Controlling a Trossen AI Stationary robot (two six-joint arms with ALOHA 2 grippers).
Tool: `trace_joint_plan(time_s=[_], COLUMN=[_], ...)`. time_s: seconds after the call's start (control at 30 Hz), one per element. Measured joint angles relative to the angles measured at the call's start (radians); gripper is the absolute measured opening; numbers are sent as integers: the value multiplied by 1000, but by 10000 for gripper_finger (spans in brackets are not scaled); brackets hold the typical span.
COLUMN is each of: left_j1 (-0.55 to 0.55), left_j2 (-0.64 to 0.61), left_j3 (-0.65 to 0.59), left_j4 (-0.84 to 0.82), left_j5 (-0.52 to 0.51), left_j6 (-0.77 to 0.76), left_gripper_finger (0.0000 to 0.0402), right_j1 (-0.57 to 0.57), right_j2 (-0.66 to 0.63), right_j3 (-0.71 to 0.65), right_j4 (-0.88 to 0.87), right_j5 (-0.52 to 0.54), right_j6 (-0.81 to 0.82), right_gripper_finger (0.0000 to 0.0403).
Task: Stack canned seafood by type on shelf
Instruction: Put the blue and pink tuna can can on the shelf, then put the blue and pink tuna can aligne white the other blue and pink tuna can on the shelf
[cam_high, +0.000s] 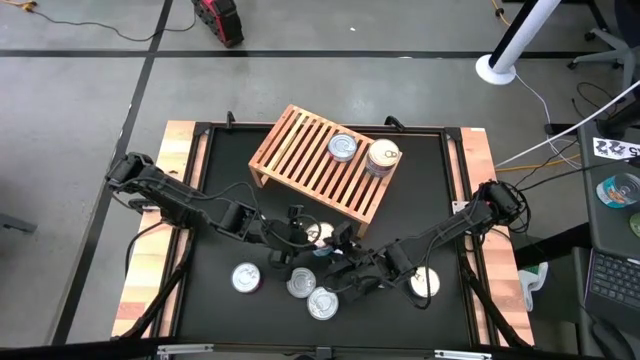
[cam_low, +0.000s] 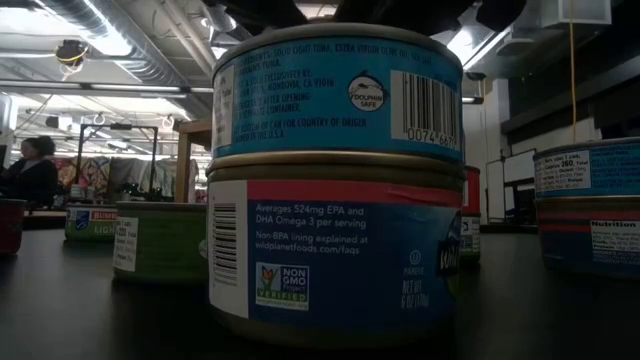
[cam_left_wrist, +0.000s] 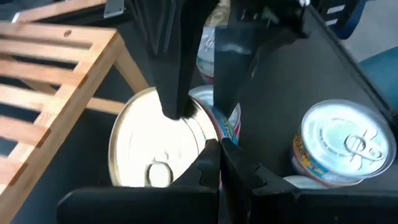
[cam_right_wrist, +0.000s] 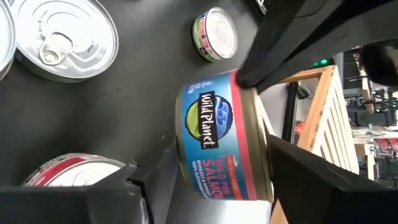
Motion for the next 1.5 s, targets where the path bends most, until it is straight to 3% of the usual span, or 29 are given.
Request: trace_joint_plan(time_s=[0.83, 1.27, 1.5], left_j1=[-1, -2, -2], left_j2=[-1, 0, 0], left_j3=[1, 1, 1], left_j4=[3, -44, -139], left_j5=[15, 15, 13], left_j6=[3, 1, -18], left_gripper_finger=[1, 0, 6], right_j1=[-8, -9, -9], right_j2=[0, 0, 0], right_j3=[0, 0, 0], right_j4=[17, 15, 14], right_j5=[14, -31, -37], right_j6=[-3, -3, -3], right_gripper_finger=[125, 66, 55])
